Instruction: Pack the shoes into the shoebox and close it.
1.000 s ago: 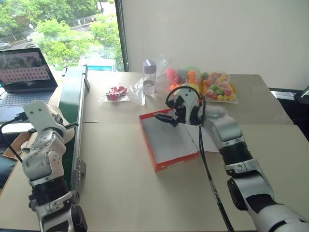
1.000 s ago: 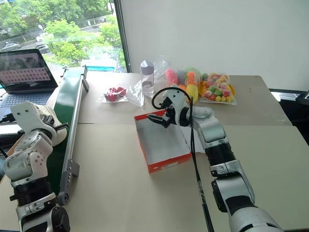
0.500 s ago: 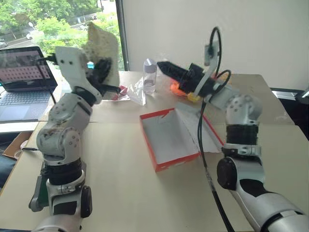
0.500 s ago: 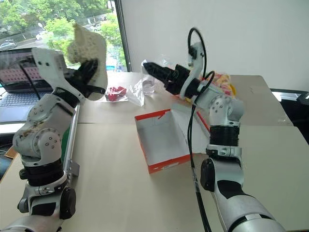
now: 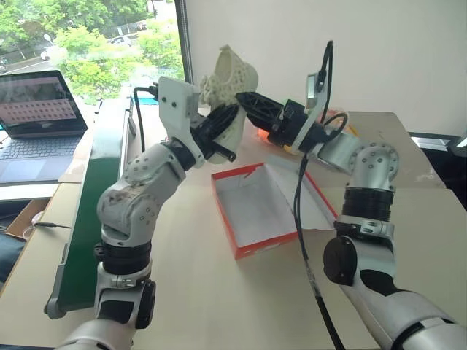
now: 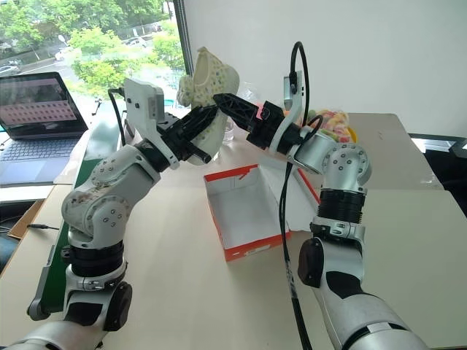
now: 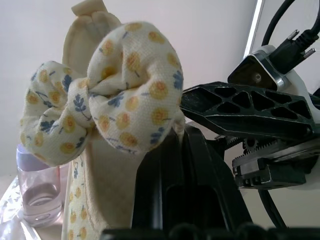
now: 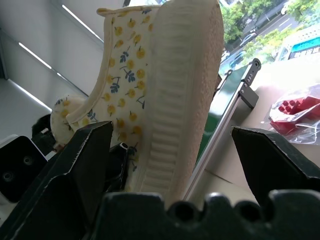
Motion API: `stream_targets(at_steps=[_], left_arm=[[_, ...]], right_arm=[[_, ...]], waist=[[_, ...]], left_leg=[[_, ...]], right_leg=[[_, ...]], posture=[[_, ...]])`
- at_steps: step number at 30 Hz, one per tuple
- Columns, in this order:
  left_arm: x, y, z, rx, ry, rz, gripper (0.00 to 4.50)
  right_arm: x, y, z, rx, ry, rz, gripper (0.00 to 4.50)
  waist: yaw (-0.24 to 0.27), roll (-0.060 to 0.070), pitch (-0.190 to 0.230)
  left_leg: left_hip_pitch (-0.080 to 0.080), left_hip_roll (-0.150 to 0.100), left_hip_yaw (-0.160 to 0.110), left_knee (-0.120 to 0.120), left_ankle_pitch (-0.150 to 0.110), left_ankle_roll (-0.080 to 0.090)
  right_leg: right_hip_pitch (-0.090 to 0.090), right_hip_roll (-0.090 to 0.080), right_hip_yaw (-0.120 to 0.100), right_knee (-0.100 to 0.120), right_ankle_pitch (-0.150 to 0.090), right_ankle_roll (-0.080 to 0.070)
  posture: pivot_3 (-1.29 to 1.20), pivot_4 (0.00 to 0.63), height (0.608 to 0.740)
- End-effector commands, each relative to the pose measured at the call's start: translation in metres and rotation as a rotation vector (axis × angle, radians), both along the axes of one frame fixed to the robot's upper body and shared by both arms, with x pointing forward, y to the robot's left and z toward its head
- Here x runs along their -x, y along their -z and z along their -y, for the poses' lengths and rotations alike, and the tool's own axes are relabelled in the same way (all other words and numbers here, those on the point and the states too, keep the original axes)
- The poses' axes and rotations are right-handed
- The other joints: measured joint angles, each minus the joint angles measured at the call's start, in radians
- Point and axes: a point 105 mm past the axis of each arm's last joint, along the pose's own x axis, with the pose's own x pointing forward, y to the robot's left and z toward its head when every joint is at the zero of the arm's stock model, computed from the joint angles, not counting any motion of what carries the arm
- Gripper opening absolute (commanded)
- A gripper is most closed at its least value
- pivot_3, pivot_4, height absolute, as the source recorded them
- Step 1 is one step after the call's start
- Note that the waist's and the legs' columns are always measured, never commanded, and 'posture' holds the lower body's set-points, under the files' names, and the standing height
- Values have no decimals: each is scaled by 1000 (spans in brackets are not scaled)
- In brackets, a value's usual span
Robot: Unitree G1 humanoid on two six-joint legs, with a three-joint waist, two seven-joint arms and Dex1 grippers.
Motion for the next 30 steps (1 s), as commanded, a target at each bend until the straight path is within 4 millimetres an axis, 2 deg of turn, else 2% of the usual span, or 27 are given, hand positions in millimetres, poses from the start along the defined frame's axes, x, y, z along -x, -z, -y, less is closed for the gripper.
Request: stream_targets(at_steps=[1,7,8,10,15,18,19,22,23,26,28,30], left_arm=[[16,-7,11,19,55,35,34],[23,-5,22,6,113,27,34],[23,-5,22,1,115,28,0],[21,-6,21,-2,115,27,0],[20,-4,16,-27,122,13,0],[23,4,9,-80,153,-25,0],[26,7,6,-99,174,-40,0],[35,21,-10,-183,215,-102,0],[37,24,-14,-203,217,-115,621],[53,32,-25,-301,300,-162,1552],[63,26,-28,-304,358,-179,2282],[69,17,-30,-298,396,-180,2574]], right_arm=[[7,-19,6,-23,16,76,4500],[6,-14,5,-7,25,72,4500],[6,-14,5,-7,24,73,4091],[7,-14,4,0,18,80,3705],[7,-14,4,20,27,96,2032],[4,-15,7,28,53,104,1067],[3,-15,9,37,64,109,905],[-1,-18,14,64,104,132,827],[-2,-18,16,72,115,139,806],[-11,-21,24,139,198,182,733],[-17,-20,30,227,265,228,725],[-21,-21,34,264,301,254,717]], waist=[[-1,0,0],[1,0,0],[1,0,0],[0,0,0],[-1,0,0],[-2,0,0],[-2,0,0],[-6,1,0],[-6,1,0],[1,2,2],[3,2,2],[2,2,2]], left_leg=[[0,0,0,0,0,0],[0,0,-1,0,0,0],[0,0,-1,0,0,0],[0,0,-1,0,0,0],[0,0,-1,0,0,0],[0,0,-1,0,0,0],[0,0,-1,0,0,0],[0,1,-1,0,0,0],[0,1,-1,0,0,0],[0,0,-1,0,0,0],[-1,-1,-1,1,0,0],[-1,-1,-1,0,0,0]], right_leg=[[0,0,0,0,0,0],[0,0,0,0,0,1],[0,0,0,0,0,1],[0,0,0,0,0,1],[0,1,0,0,0,1],[0,1,0,0,0,1],[0,1,0,0,0,1],[0,1,0,0,-1,1],[0,1,0,0,-1,1],[0,0,0,0,-1,1],[0,0,-1,0,-2,1],[0,-1,0,-2,-2,1]], posture=[[0,150,740],[0,150,740],[0,150,740],[0,150,740],[0,150,740],[0,150,740],[0,150,740],[0,150,740],[0,150,740],[0,150,740],[0,150,740],[0,150,740]])
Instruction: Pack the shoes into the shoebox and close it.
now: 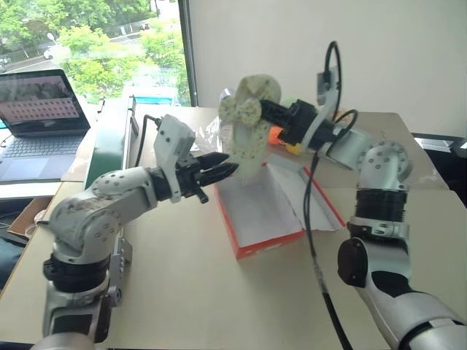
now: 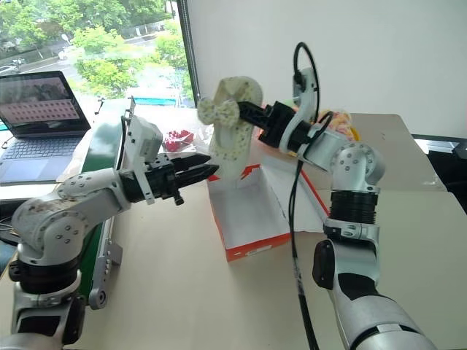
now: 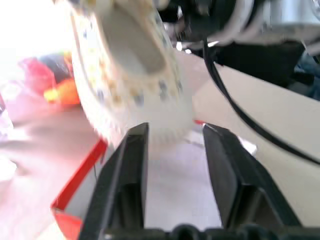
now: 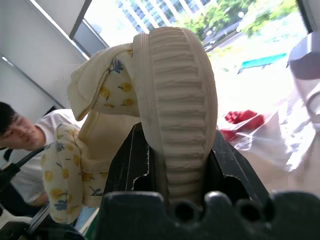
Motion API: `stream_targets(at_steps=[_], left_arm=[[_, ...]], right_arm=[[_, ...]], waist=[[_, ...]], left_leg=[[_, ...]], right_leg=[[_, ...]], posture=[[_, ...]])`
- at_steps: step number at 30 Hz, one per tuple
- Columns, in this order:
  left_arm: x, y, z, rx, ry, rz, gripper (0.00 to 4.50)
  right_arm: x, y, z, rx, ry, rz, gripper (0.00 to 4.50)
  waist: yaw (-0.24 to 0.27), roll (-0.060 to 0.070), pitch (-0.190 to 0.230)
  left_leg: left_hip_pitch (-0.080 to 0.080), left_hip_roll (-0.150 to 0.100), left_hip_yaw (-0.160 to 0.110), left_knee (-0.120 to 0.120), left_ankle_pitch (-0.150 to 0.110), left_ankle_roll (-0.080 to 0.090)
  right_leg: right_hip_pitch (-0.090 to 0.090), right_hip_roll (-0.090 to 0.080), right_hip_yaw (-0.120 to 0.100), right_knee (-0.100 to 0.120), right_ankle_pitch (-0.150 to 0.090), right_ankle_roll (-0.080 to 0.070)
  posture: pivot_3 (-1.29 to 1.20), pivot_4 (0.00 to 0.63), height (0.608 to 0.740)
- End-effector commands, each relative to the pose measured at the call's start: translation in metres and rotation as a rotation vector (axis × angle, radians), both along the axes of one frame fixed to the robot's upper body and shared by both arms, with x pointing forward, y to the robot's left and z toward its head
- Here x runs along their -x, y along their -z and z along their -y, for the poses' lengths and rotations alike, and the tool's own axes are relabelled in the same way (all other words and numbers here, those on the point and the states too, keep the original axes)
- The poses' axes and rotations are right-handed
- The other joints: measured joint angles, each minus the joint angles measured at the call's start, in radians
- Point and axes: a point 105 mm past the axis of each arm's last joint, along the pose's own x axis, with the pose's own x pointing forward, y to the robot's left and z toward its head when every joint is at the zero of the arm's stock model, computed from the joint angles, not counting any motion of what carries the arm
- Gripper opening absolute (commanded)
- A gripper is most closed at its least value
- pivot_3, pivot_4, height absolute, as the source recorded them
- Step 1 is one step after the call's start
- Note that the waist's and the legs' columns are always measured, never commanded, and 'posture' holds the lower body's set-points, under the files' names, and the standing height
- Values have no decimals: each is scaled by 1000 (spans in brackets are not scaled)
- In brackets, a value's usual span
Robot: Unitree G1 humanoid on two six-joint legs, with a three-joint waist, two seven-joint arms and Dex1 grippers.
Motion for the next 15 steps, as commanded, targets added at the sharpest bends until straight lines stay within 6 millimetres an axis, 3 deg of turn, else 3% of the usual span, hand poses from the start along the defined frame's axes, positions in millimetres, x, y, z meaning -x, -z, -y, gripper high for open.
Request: stream_targets(at_steps=[1,6,11,15], left_arm=[[21,-26,3,21,112,46,2574],[29,-30,-13,-59,115,29,2574],[21,-20,-28,-143,36,38,2574],[20,-11,-28,-165,33,37,2574]], right_arm=[[-2,-26,3,49,47,137,710],[-2,-15,5,238,26,119,699],[1,41,2,456,-55,-73,699],[6,65,-5,492,-103,-149,699]], waist=[[-1,0,0],[-4,1,1],[-6,1,1],[-2,1,1]], left_leg=[[0,0,0,0,0,0],[0,0,0,-1,0,0],[2,0,1,-2,0,0],[2,0,1,-2,0,-1]], right_leg=[[0,0,0,0,0,0],[0,1,0,0,0,0],[0,1,1,0,-1,0],[0,1,1,1,-4,-5]], posture=[[0,150,740],[0,150,740],[0,150,740],[0,150,740]])
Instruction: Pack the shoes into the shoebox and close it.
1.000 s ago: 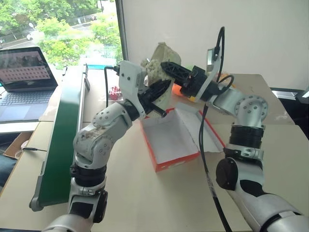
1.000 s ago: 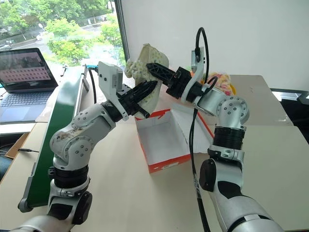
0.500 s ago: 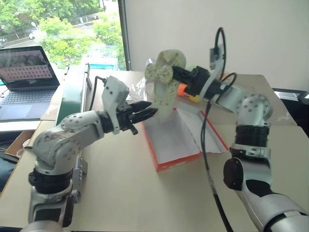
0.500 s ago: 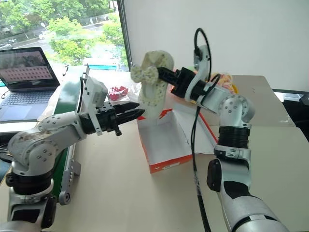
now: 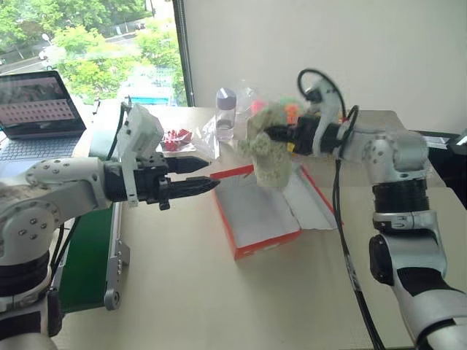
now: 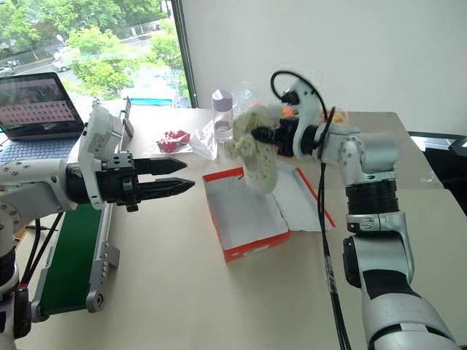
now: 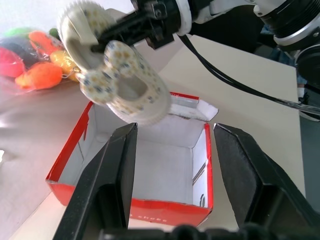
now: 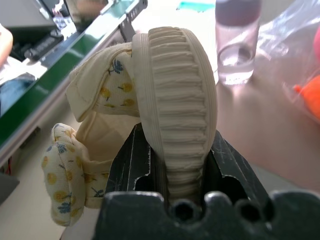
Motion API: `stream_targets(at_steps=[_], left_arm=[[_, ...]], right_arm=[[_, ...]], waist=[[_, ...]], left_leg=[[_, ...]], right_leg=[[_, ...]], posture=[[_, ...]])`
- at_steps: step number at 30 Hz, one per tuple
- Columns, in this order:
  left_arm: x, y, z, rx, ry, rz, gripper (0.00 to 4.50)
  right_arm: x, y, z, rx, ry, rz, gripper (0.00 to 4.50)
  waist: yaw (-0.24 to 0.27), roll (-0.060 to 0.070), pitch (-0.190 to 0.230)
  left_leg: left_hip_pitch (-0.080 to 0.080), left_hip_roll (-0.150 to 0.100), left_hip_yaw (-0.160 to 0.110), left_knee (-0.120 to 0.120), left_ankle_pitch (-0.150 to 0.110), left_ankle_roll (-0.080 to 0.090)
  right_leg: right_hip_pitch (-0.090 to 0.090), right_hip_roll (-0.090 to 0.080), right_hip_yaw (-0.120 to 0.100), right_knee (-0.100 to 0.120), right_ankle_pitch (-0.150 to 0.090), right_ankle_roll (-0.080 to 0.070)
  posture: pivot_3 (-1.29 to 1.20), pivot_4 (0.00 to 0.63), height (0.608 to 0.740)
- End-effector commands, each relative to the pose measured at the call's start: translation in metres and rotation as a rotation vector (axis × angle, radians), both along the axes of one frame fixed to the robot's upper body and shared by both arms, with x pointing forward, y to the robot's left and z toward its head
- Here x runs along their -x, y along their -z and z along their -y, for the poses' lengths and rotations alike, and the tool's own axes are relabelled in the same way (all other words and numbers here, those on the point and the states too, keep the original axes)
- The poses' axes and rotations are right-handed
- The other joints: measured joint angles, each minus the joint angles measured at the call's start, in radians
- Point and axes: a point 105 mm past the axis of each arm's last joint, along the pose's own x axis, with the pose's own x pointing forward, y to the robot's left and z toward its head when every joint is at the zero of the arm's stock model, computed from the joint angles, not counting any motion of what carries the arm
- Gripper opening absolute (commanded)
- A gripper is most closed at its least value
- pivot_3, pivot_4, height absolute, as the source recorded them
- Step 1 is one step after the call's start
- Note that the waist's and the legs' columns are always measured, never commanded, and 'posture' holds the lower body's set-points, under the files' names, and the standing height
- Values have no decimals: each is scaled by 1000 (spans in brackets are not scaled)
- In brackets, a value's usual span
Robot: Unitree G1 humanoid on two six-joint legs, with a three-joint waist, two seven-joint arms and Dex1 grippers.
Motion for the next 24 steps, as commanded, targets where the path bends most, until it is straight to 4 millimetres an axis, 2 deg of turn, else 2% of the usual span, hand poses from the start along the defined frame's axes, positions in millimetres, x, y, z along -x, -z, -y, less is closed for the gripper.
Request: stream_targets(at_steps=[1,3,9,17,19,22,24], left_arm=[[2,-1,1,-19,6,56,2574],[1,1,3,-8,-1,66,2574],[9,7,9,24,-4,62,2574],[14,11,6,29,-38,55,2574],[16,12,8,38,-41,54,2574],[17,12,10,42,-40,52,2574],[18,12,9,42,-40,48,2574]], right_arm=[[5,5,-6,23,-33,-19,699],[5,23,-5,76,-23,-58,699],[-6,52,10,228,46,-79,699],[-12,89,28,348,90,-143,699],[-12,94,28,339,88,-161,1657],[-13,95,26,363,82,-142,2506],[-14,91,24,369,77,-123,3307]], waist=[[2,0,0],[3,0,0],[4,0,0],[4,0,0],[5,0,0],[7,-1,0],[6,0,0]], left_leg=[[0,0,0,0,0,0],[0,0,0,0,0,0],[-1,-1,0,0,-1,-1],[3,-1,0,1,0,0],[4,-1,0,1,-2,-3],[4,-1,0,3,-2,-4],[4,-1,0,3,-2,-4]], right_leg=[[0,0,0,0,0,0],[0,-1,0,0,0,0],[0,-1,0,0,0,0],[3,-1,0,1,0,0],[4,-1,0,1,0,0],[5,-1,0,1,0,0],[5,-1,0,1,0,0]], posture=[[0,150,740],[0,150,740],[0,150,740],[0,150,740],[0,150,740],[0,150,740],[0,150,740]])
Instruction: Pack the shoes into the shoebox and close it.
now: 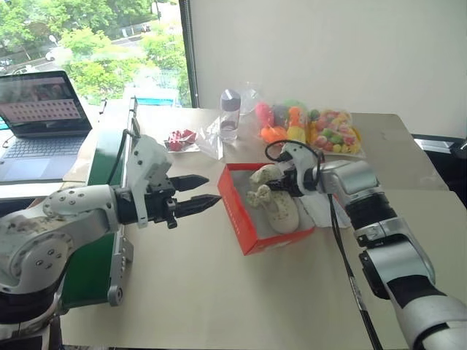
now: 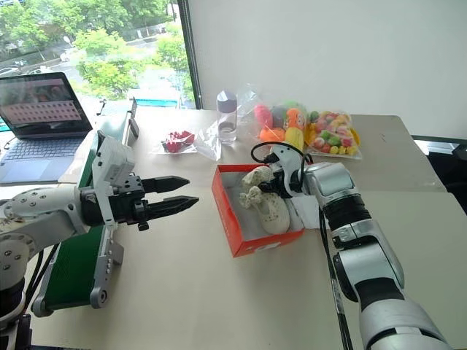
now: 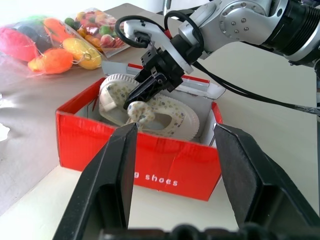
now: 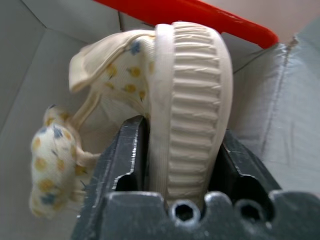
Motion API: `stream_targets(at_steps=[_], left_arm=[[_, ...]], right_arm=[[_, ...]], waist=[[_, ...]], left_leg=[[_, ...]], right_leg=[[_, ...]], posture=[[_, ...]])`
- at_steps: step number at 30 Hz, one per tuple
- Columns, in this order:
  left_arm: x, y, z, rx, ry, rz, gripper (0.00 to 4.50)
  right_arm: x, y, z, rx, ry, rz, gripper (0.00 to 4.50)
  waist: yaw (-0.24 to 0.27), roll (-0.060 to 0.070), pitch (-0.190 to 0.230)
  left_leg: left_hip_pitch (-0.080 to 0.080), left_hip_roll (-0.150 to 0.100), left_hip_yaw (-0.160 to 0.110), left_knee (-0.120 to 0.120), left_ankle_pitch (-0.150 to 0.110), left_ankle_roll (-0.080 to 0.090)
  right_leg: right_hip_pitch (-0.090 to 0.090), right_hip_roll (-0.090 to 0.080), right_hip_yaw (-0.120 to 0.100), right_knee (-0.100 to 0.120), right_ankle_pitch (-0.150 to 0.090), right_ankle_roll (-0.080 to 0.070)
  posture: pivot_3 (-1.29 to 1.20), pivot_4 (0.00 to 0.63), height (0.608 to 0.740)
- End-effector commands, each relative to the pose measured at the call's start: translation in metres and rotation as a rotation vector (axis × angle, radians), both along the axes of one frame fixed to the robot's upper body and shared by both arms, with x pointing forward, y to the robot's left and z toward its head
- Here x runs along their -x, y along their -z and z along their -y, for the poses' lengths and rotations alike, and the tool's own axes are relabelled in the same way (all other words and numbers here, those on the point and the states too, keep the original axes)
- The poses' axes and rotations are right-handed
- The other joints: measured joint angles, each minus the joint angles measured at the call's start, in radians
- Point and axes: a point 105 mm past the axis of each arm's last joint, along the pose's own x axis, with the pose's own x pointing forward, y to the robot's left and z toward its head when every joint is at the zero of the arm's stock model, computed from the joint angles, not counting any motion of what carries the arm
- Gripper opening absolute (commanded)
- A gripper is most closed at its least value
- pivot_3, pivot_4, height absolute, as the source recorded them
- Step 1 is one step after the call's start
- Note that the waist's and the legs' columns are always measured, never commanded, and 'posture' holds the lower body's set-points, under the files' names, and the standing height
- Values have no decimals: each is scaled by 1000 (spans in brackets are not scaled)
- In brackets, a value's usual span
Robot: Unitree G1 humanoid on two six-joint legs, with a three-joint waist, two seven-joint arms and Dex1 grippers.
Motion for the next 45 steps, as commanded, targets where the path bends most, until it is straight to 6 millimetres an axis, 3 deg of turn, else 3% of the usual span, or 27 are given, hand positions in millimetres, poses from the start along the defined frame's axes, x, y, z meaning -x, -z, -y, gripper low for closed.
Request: stream_targets(at_steps=[1,4,8,18,22,25,28,31,34,41,45], left_arm=[[6,-7,2,5,11,39,2574],[4,-7,-1,1,2,36,2574],[3,-7,0,4,2,34,2574],[2,-7,-4,-10,-5,31,2574],[-6,-2,-28,-56,-133,27,2574],[-27,12,-67,-126,-390,20,2574],[-42,21,-105,-122,-657,23,2574],[-47,25,-139,-64,-900,41,3235],[-41,25,-163,17,-1095,79,4340],[-25,27,-194,66,-1363,148,4428],[-27,33,-205,94,-1426,144,4428]], right_arm=[[-1,-2,2,37,-3,22,3622],[-1,-19,-7,35,-32,72,4397],[2,-51,-24,2,-70,141,4397],[25,-87,-44,-39,-199,183,4397],[50,-129,-66,-229,-415,282,4397],[72,-154,-77,-384,-574,362,4397],[85,-155,-83,-445,-668,367,4397],[85,-153,-87,-500,-682,360,4500],[88,-155,-93,-592,-718,340,4500],[85,-148,-105,-639,-748,342,4500],[71,-133,-117,-548,-719,433,4500]], waist=[[0,0,0],[-2,0,0],[-3,0,0],[-3,0,0],[-5,0,0],[-6,0,0],[-3,0,0],[-2,0,0],[-2,0,0],[-1,0,0],[-2,0,0]], left_leg=[[0,0,0,0,0,0],[0,0,0,0,0,0],[0,0,0,0,0,0],[0,0,0,-1,0,-1],[0,0,0,-1,0,-1],[0,1,1,-1,0,-2],[1,2,1,-2,-1,-5],[1,2,1,-2,-2,-6],[0,2,1,-2,-2,-6],[0,2,1,-2,-2,-6],[1,2,1,-2,-2,-7]], right_leg=[[0,0,0,0,0,0],[0,0,0,1,0,0],[-1,0,0,2,0,0],[-2,0,0,2,0,0],[-2,0,0,2,0,0],[-3,1,0,2,0,0],[-3,2,-1,3,0,0],[-2,0,-1,3,-1,-1],[-3,-1,-1,2,0,-2],[-3,-1,-1,3,4,-8],[-3,-1,-1,3,3,-7]], posture=[[0,150,740],[0,150,740],[0,150,740],[0,150,740],[0,150,740],[0,150,740],[0,150,740],[0,150,740],[0,150,740],[0,150,740],[0,150,740]])
